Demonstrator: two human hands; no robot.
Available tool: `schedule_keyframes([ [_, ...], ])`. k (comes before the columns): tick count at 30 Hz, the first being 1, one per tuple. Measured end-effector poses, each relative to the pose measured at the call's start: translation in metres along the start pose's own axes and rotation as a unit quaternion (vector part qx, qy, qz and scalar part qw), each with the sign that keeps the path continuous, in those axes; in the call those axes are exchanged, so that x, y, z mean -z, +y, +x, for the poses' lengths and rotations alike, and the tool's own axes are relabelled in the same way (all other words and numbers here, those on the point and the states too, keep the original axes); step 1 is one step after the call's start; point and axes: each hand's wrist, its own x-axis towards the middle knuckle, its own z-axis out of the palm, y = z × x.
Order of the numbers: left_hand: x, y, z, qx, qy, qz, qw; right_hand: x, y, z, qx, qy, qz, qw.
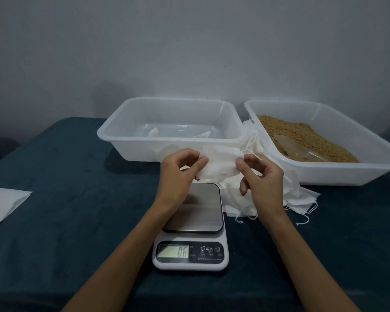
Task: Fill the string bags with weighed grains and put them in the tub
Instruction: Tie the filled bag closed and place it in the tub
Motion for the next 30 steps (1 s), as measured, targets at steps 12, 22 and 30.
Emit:
schedule_keyframes([
  [12,0.0,0.007,0.003,0.127,0.03,-0.11,0.985,-0.002,-0.007,-0.002,-0.007,-0.021,0.024,0.999],
  [22,0.004,0.007,0.003,0.159,0.007,-0.131,0.979,-0.005,-0.009,-0.006,-0.003,-0.096,0.034,0.995],
  [30,0.012,0.018,-0.016,-0.018,-0.052,0.131,0.99,0.005,-0.037,-0.005,0.024,-0.138,-0.132,0.981],
])
